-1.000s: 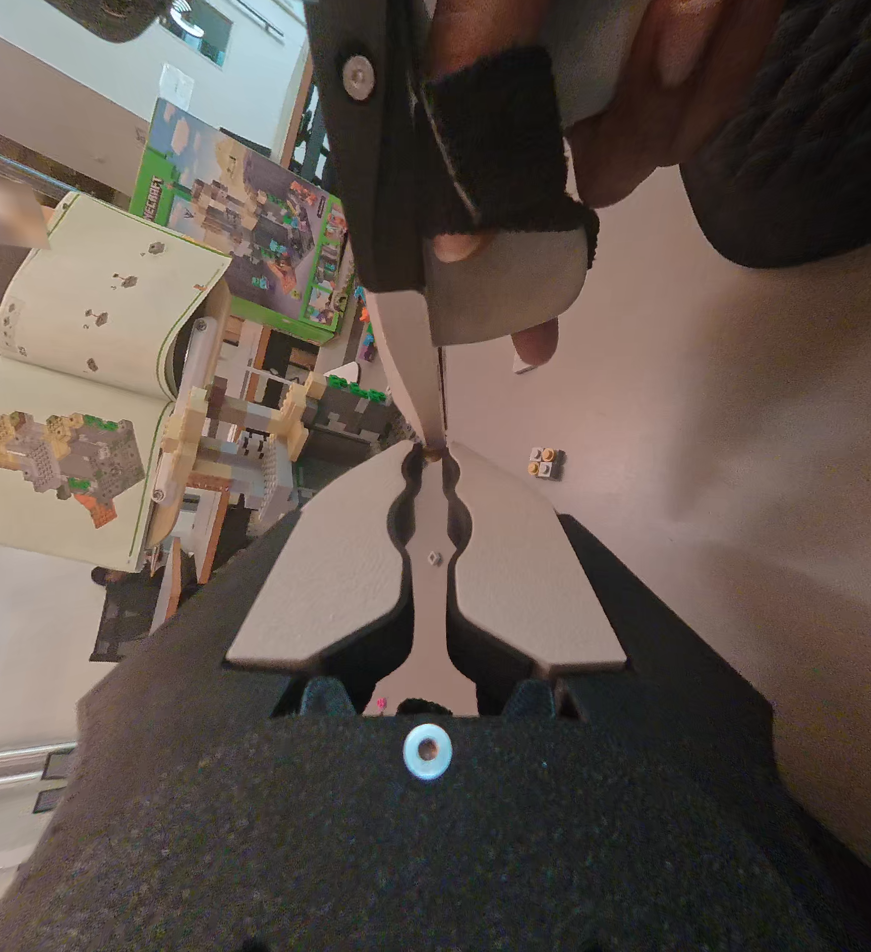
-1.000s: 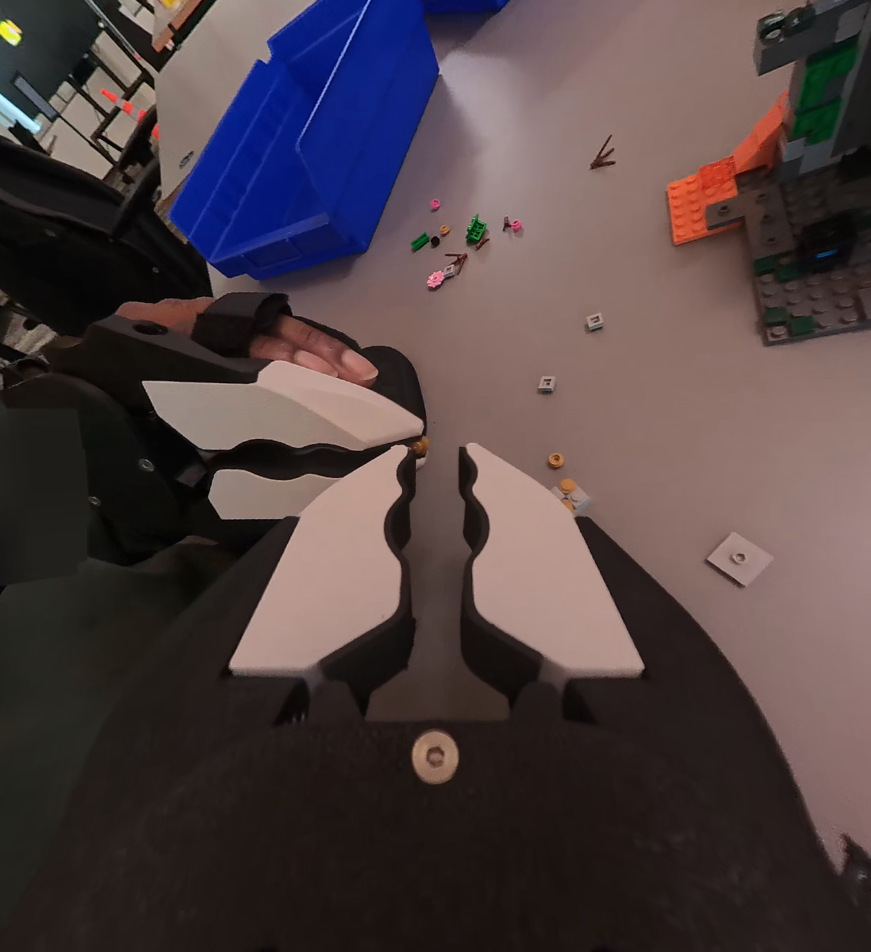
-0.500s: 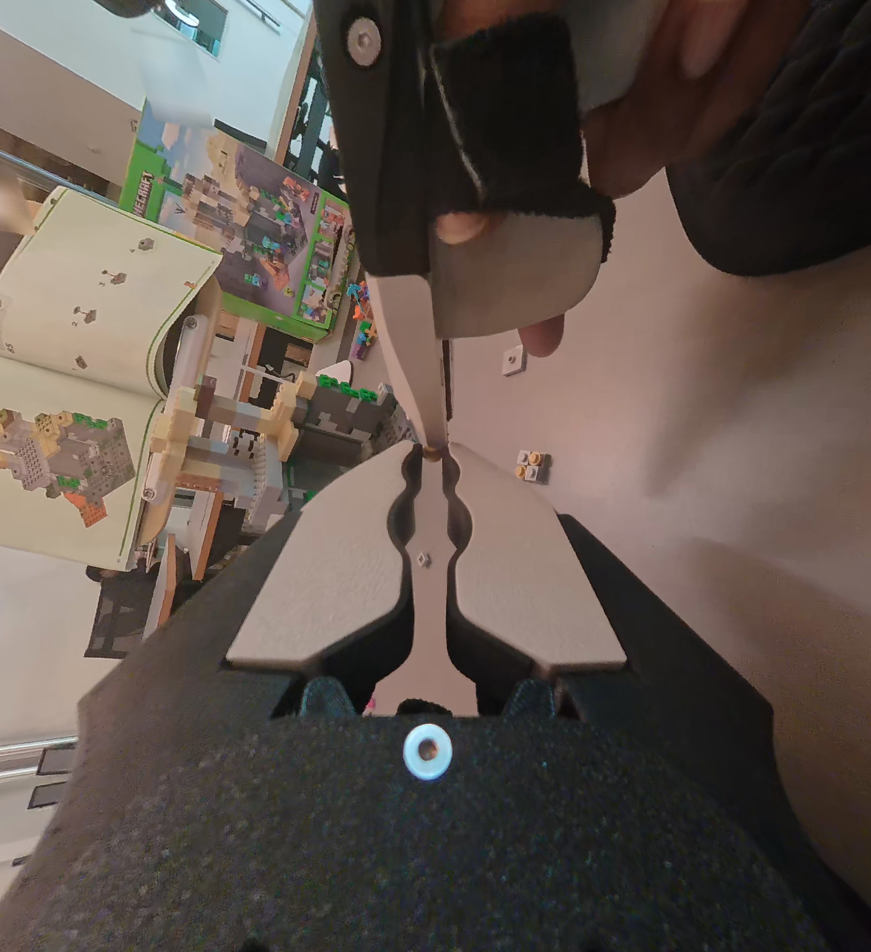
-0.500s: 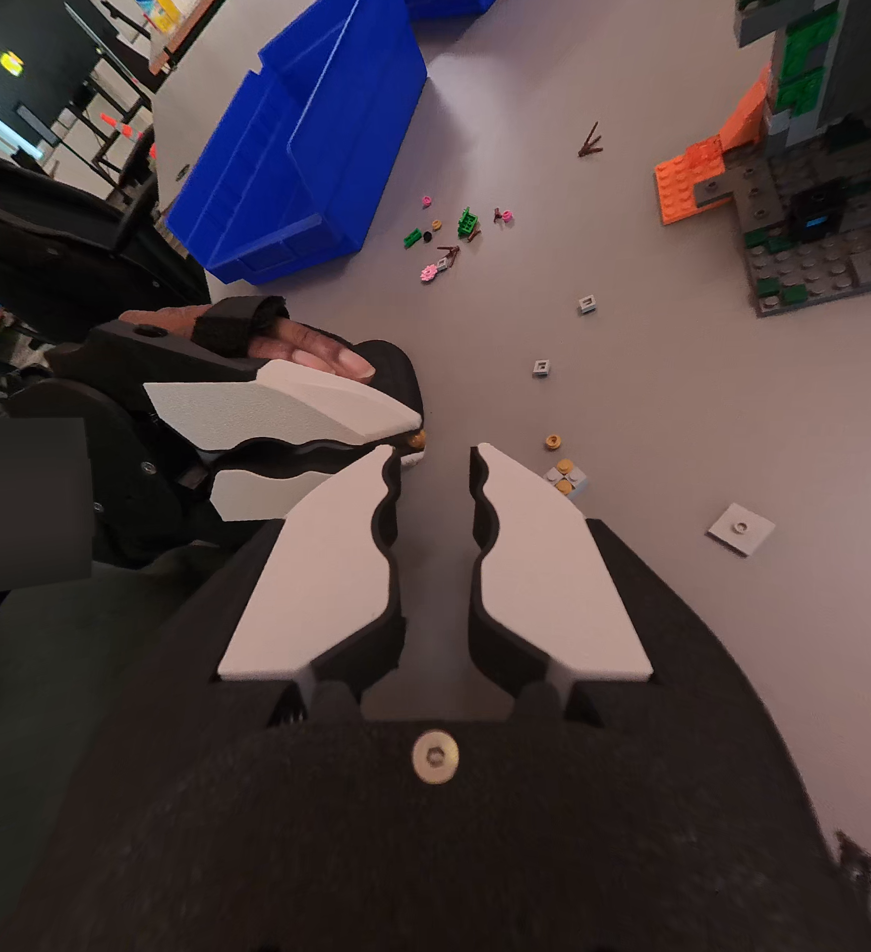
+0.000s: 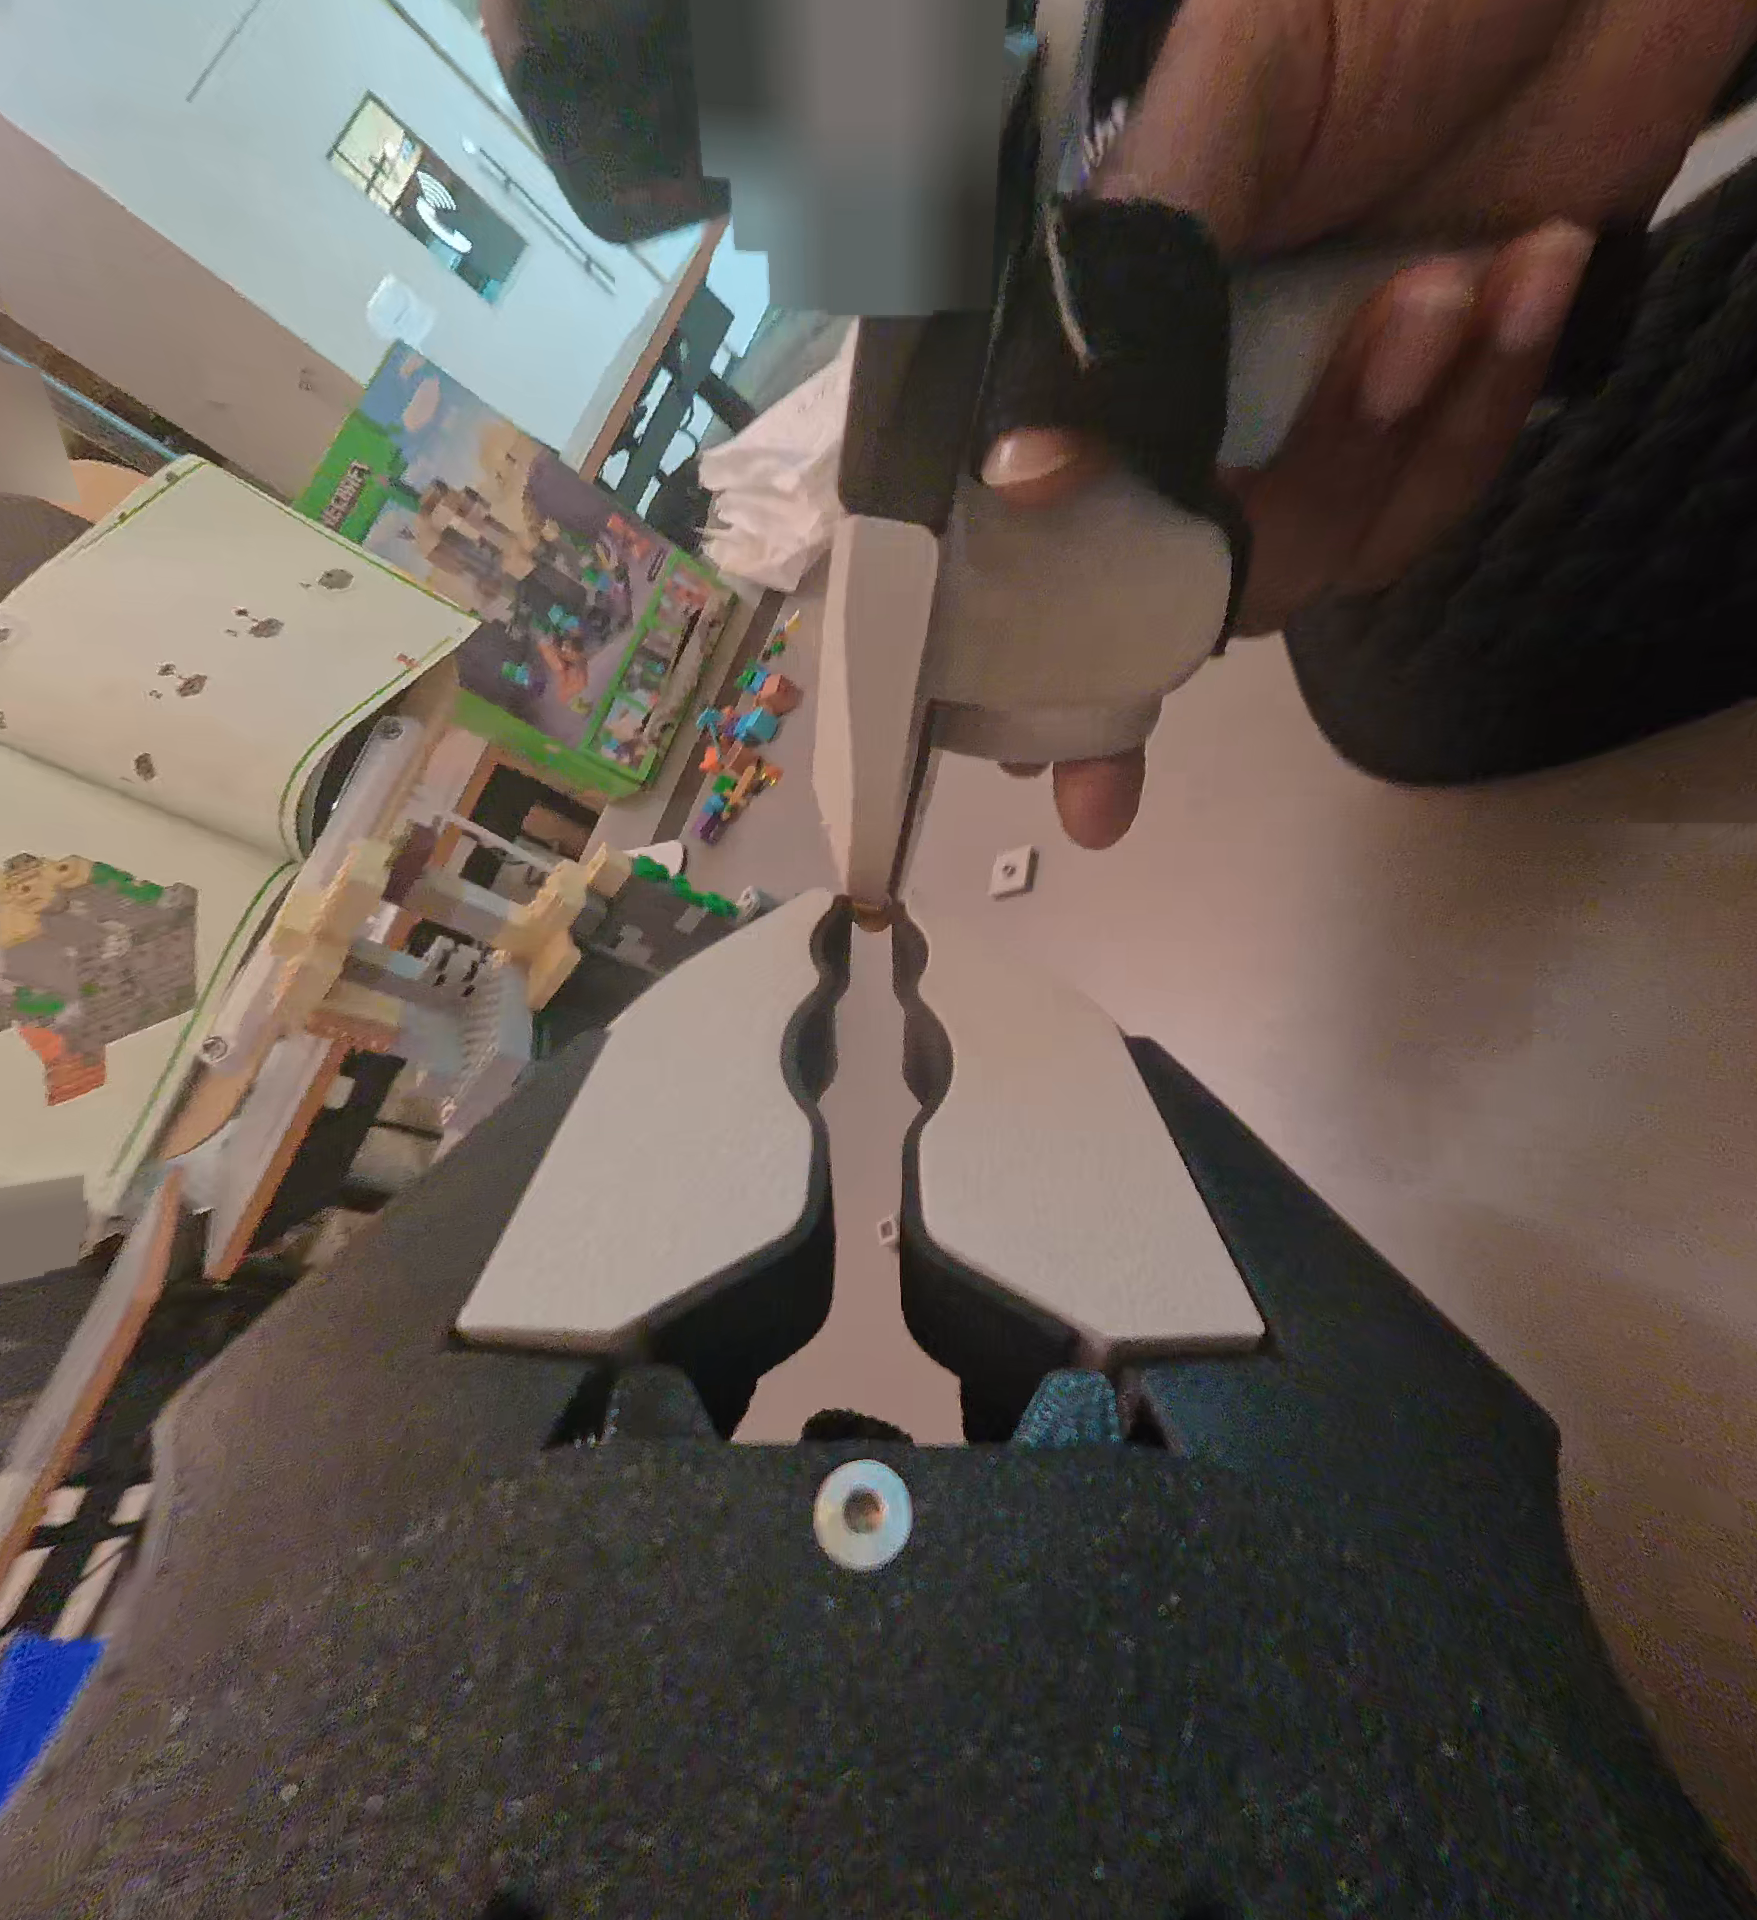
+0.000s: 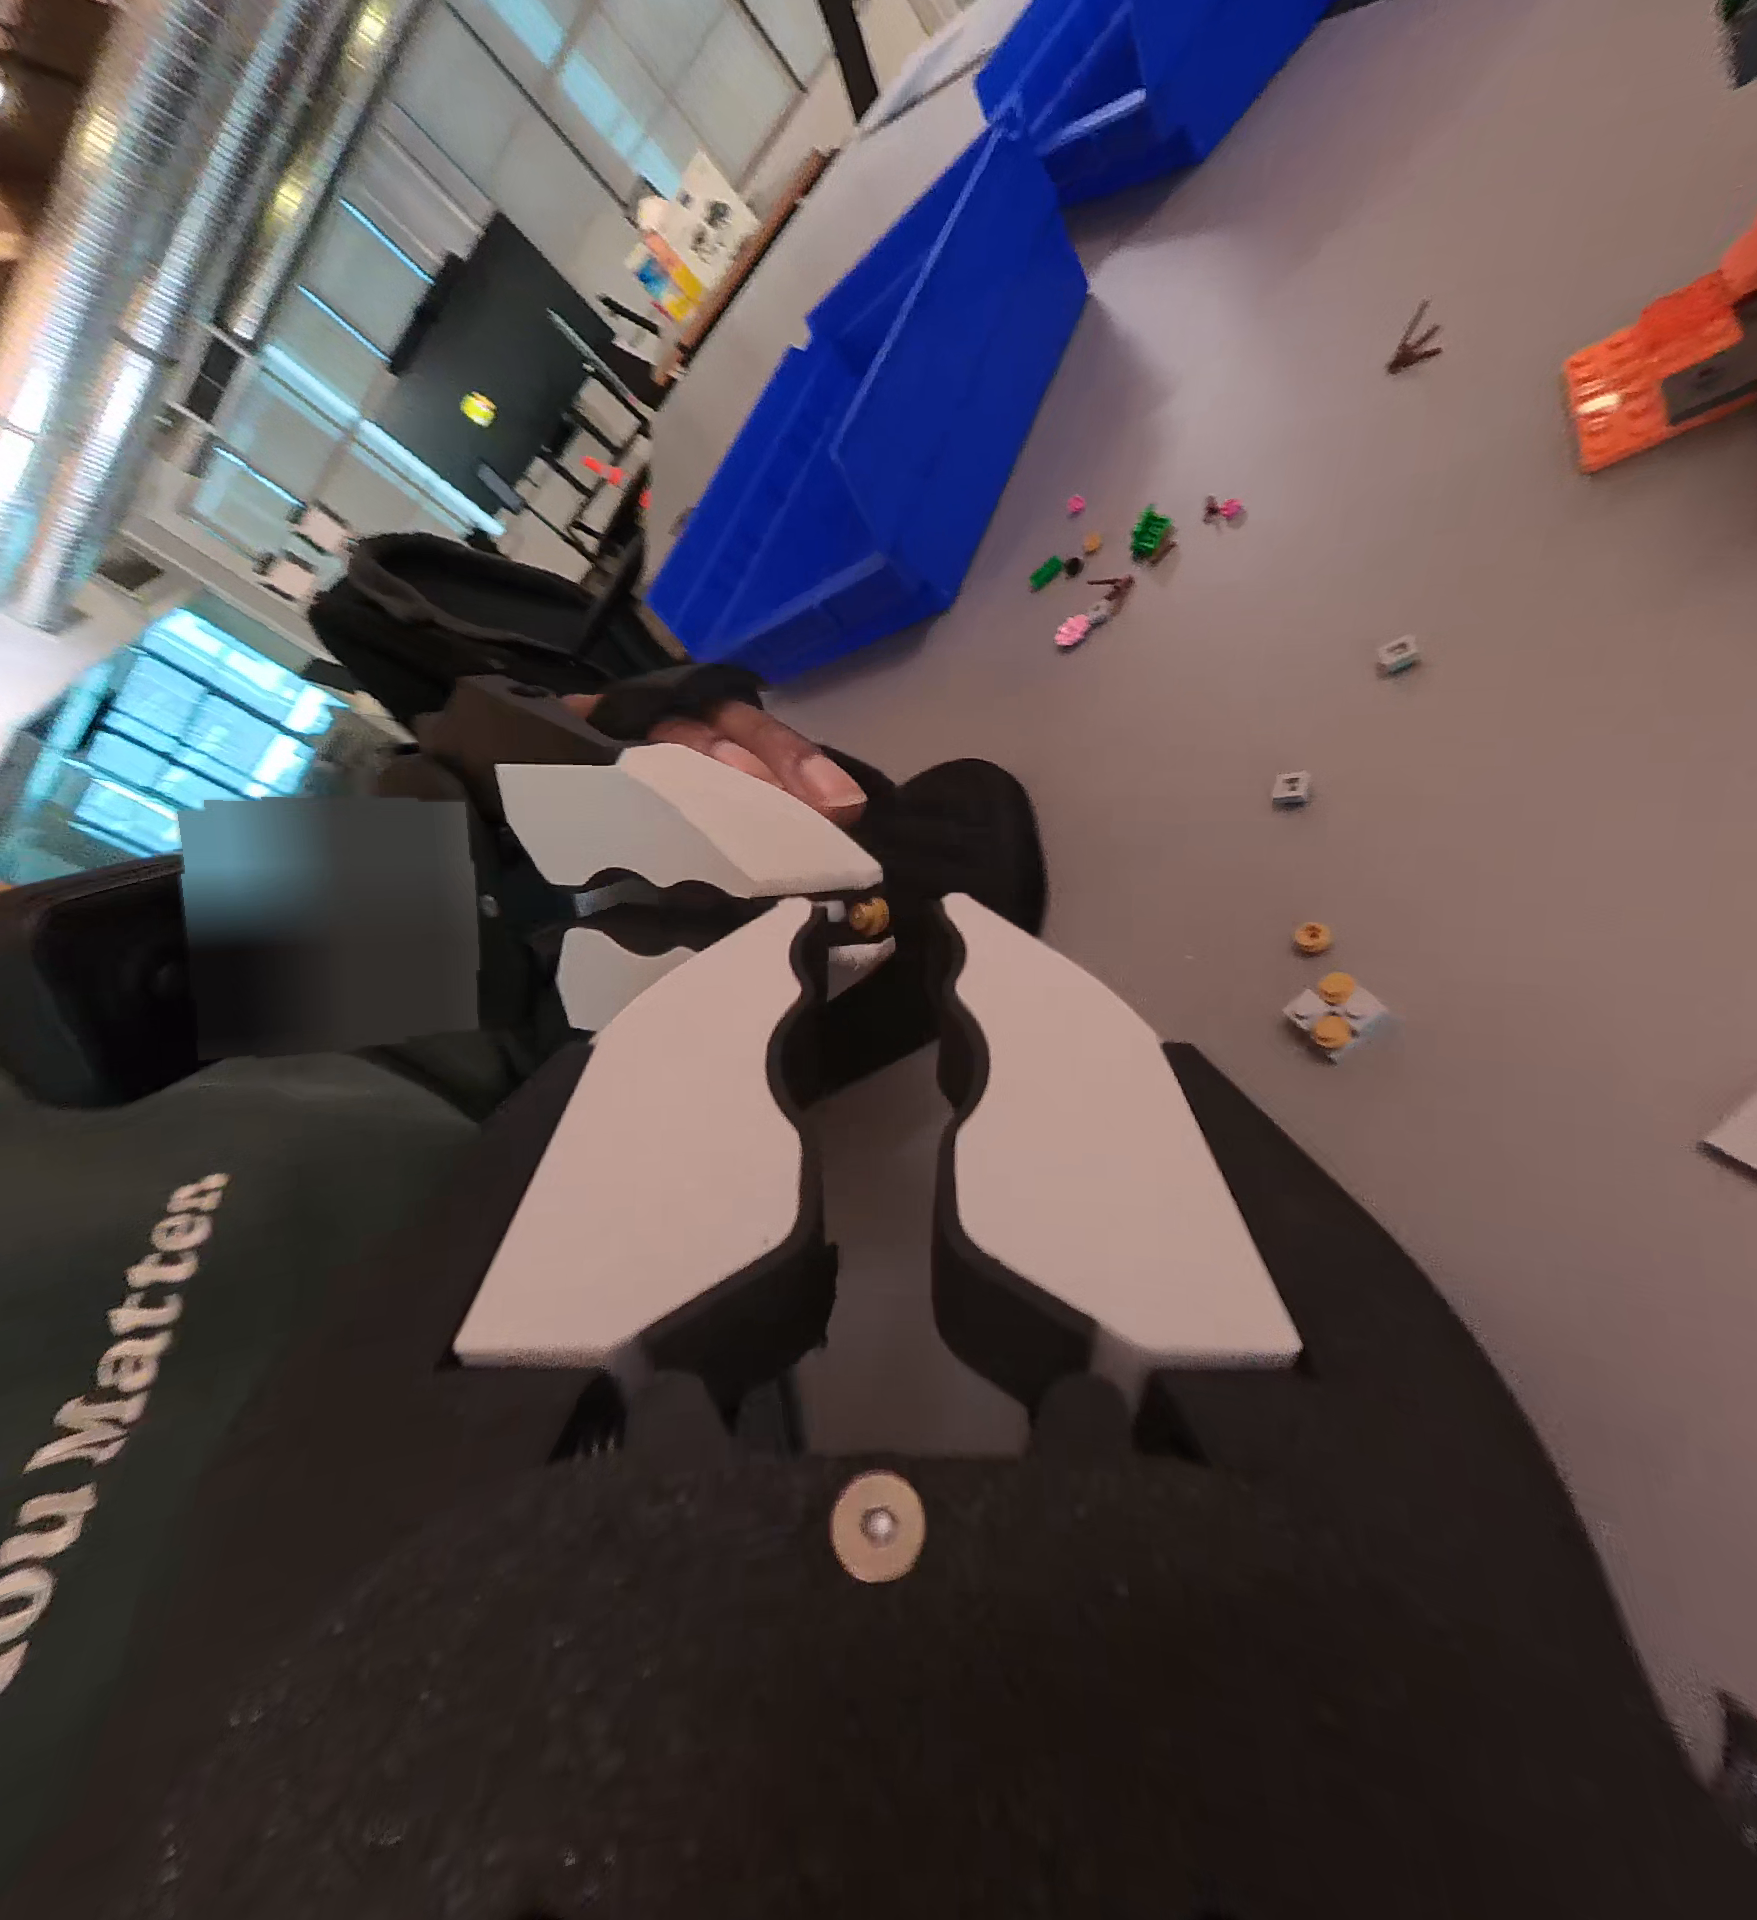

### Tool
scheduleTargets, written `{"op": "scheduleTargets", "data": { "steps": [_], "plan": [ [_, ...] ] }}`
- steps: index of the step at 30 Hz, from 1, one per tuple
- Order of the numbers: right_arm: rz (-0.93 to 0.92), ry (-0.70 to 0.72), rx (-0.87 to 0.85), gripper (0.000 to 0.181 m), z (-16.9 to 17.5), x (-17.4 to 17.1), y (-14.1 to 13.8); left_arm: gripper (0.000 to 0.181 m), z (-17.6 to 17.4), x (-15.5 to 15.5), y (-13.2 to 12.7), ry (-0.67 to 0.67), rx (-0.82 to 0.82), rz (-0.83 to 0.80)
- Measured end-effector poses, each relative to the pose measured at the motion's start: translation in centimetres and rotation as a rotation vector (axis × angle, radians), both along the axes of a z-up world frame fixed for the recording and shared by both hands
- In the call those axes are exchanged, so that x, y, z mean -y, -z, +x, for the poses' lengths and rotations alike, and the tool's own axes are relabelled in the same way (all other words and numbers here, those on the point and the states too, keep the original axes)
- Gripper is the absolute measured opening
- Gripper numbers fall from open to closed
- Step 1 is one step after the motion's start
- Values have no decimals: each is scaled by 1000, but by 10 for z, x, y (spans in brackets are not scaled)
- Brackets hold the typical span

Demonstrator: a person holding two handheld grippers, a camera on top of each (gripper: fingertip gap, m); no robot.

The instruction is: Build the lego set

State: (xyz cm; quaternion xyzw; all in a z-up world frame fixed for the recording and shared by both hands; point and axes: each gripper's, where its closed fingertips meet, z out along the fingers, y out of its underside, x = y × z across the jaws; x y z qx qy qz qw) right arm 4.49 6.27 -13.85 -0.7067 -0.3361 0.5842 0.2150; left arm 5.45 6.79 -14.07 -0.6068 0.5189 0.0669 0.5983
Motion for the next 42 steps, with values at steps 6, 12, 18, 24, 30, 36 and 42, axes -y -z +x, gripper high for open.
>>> {"op": "scheduleTargets", "data": {
  "steps": [6, 12, 18, 24, 30, 36, 42],
  "plan": [
    [-46, -76, -82, 6, 0, 12, -10, 7, 4, 9, -11, 65, 105, -10],
    [-65, -122, -126, 5, 1, 19, -11, 7, 5, 16, -11, 99, 158, -30],
    [-122, -185, -179, 5, 4, 27, -15, 7, 7, 24, -14, 158, 209, -23],
    [-120, -210, -187, 5, 5, 30, -18, 11, 8, 26, -18, 182, 249, -31],
    [-146, -244, -238, 5, 8, 35, -27, 10, 9, 31, -22, 219, 294, -49],
    [-187, -307, -298, 5, 12, 43, -35, 8, 13, 40, -31, 278, 344, -34],
    [-224, -375, -346, 5, 13, 51, -38, 6, 16, 48, -36, 318, 326, 31]
  ]
}}
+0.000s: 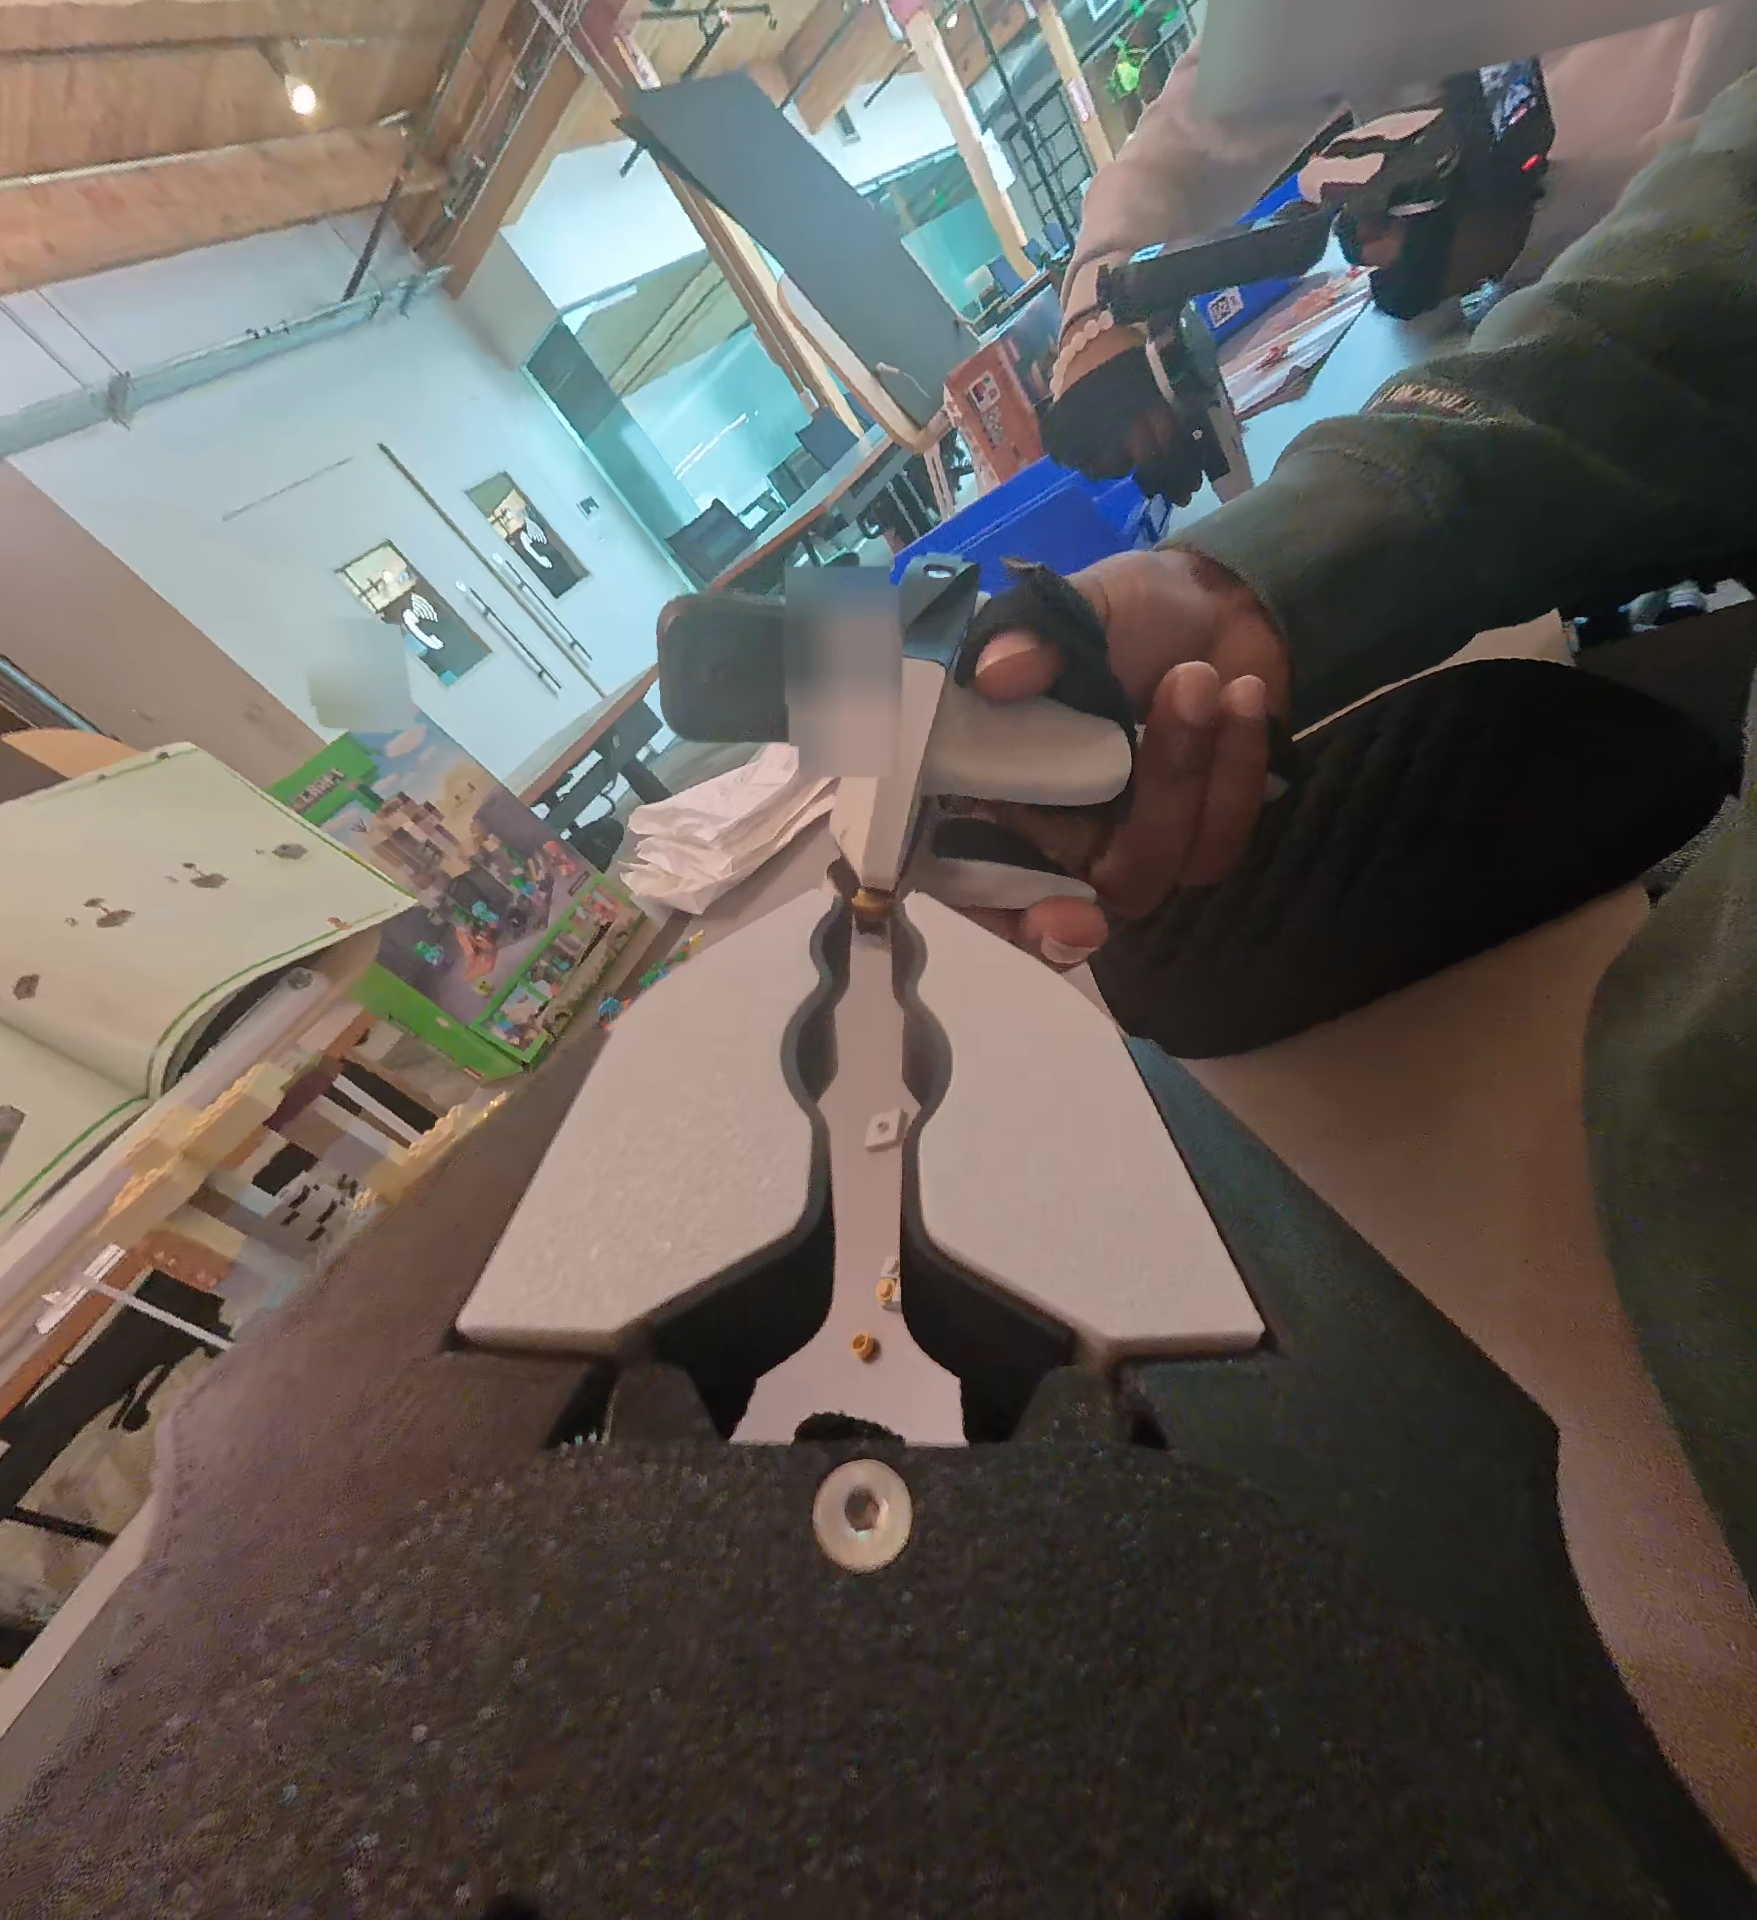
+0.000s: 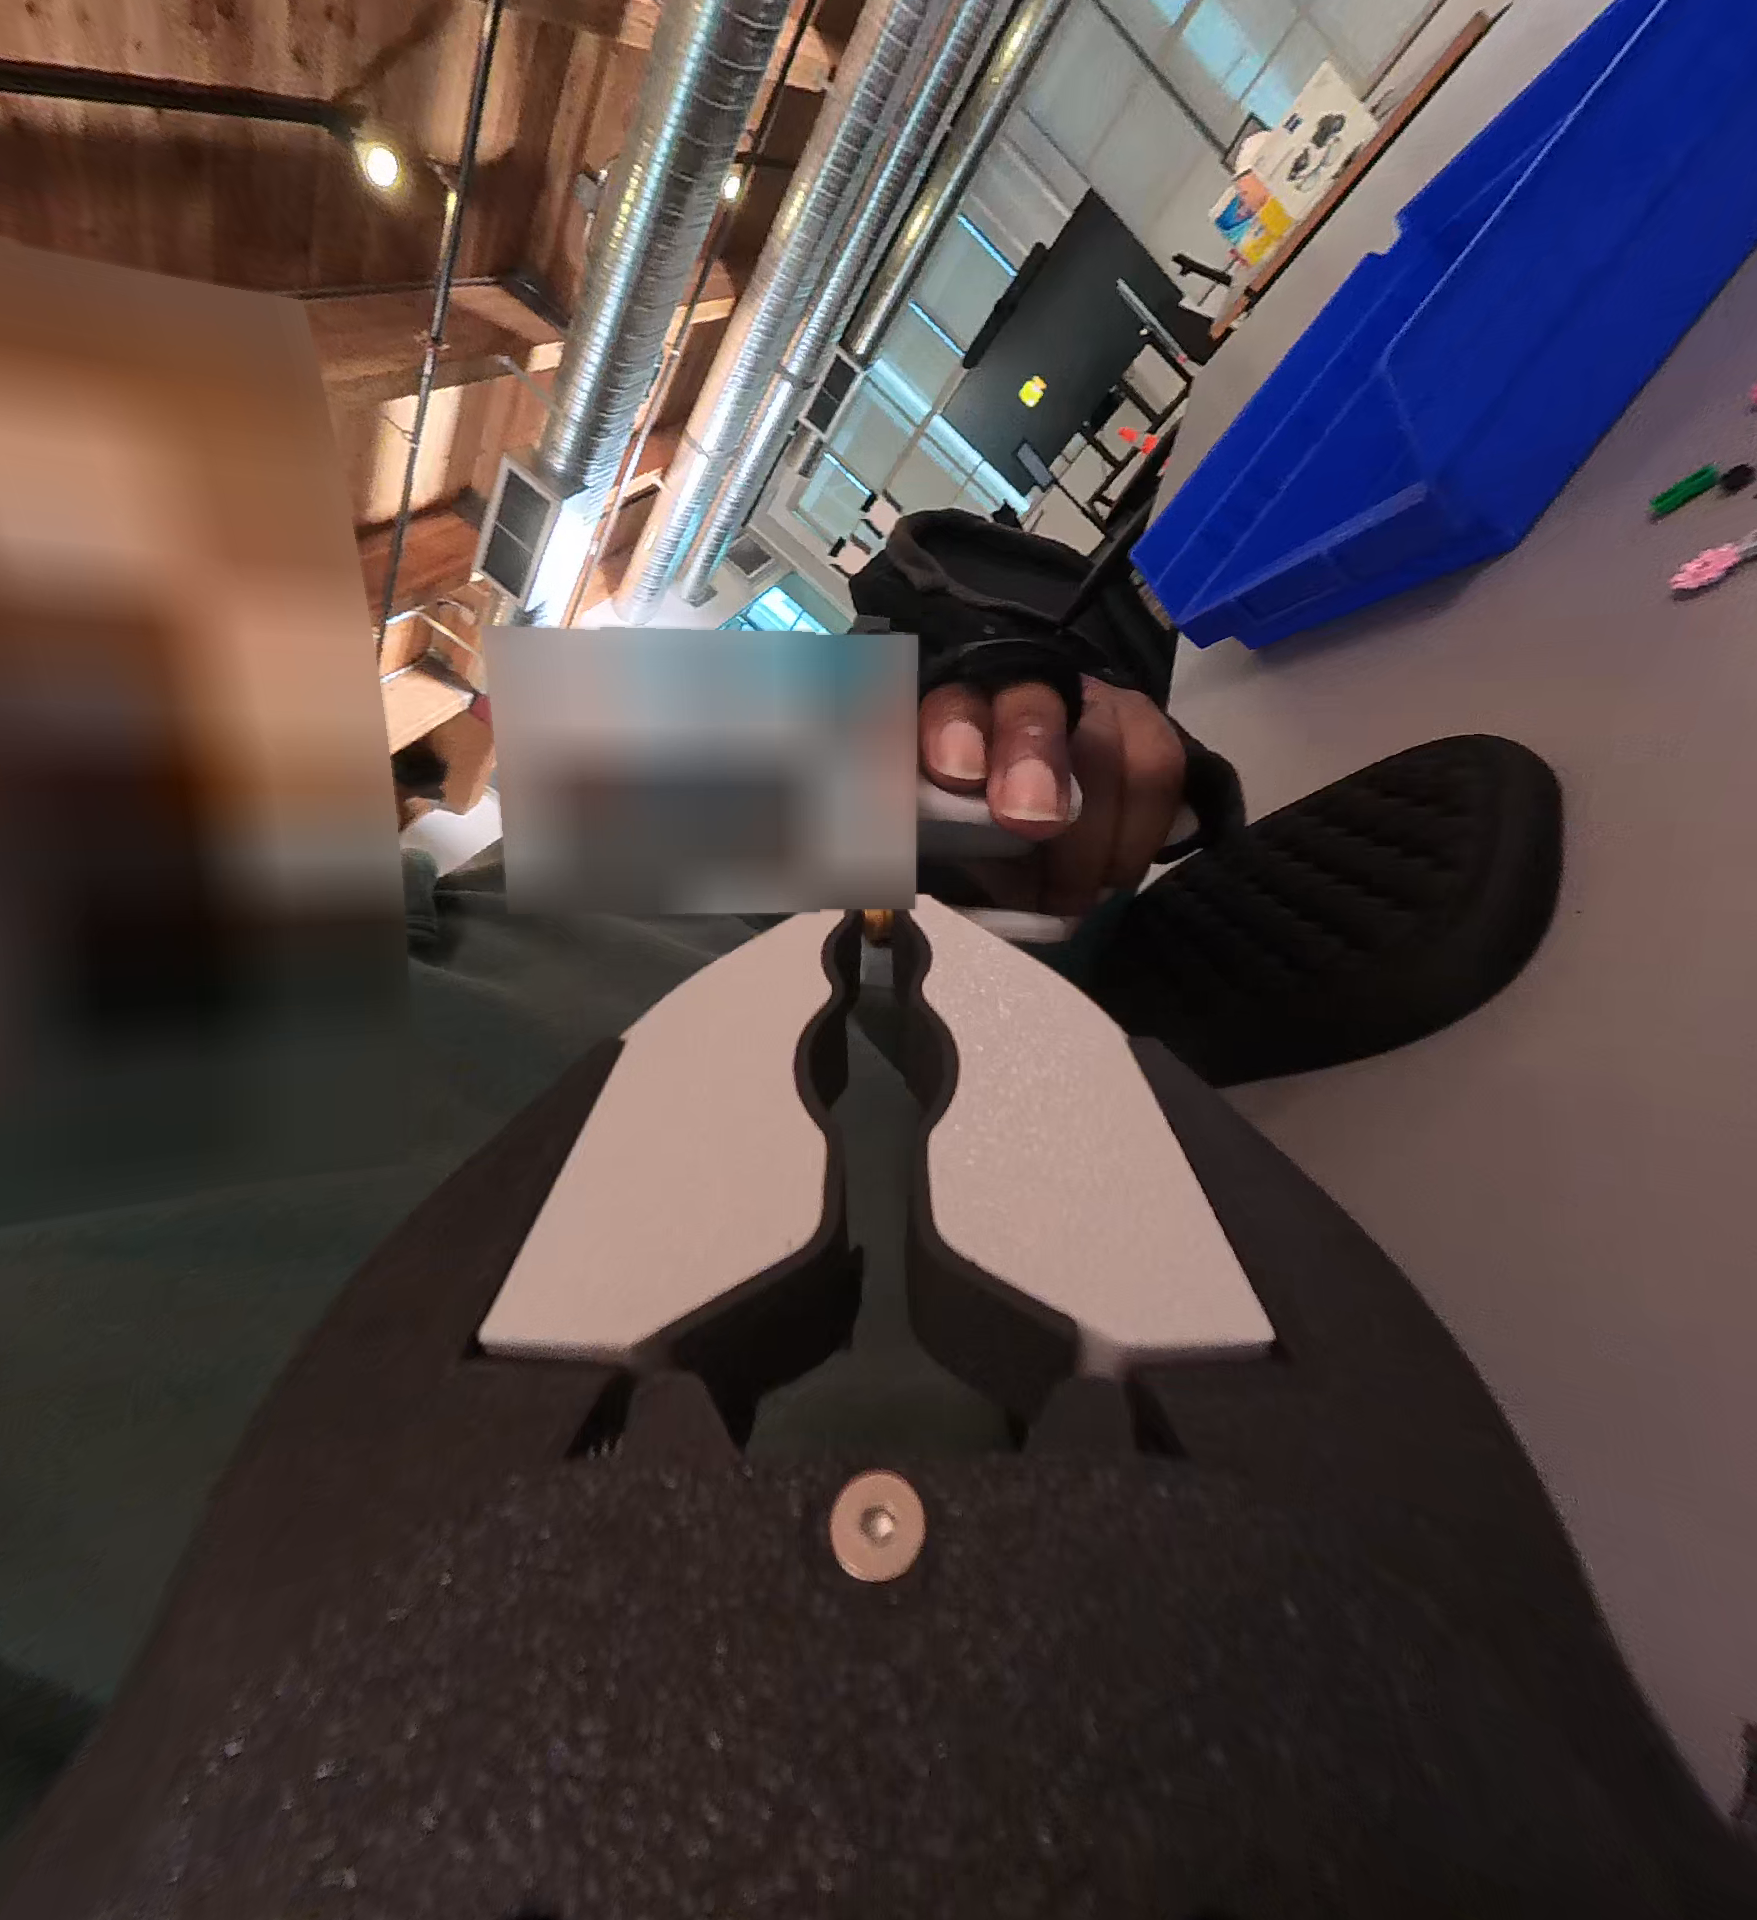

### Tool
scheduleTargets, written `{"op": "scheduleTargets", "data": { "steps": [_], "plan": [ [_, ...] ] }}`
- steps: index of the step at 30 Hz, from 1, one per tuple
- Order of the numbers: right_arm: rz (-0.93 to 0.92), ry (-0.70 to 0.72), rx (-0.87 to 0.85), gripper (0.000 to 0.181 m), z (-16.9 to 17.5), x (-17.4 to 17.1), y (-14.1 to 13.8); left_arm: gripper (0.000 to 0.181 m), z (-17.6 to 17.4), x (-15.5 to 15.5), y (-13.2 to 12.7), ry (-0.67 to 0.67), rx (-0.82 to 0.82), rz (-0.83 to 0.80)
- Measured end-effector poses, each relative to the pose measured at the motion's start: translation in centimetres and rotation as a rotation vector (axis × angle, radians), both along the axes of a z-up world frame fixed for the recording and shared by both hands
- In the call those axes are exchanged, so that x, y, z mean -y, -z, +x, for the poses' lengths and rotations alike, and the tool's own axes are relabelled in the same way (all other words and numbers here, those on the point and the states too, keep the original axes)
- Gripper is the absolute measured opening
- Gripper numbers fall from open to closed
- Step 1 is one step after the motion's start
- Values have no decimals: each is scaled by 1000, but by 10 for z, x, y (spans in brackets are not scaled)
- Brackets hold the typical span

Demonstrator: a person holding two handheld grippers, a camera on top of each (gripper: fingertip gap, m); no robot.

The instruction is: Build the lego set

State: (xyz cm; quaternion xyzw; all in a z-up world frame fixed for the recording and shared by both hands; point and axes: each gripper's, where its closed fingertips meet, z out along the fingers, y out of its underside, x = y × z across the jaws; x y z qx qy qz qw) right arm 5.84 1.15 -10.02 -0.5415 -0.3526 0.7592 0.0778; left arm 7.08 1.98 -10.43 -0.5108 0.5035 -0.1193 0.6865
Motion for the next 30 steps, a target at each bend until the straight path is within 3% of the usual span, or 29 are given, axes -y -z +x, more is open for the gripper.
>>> {"op": "scheduleTargets", "data": {
  "steps": [8, 13, 22, 30],
  "plan": [
    [-1, -5, 8, 8, -1, -3, 7, 6, -1, -1, 5, -20, -41, 8],
    [134, 137, 83, 8, 1, -23, 10, 6, -5, -10, 12, -68, -92, -24],
    [394, 309, 291, 19, -2, -26, 30, 6, -6, -21, 25, -137, -186, -37],
    [361, 325, 310, 8, -3, -24, 32, 6, -4, -22, 29, -186, -292, 38]
  ]
}}
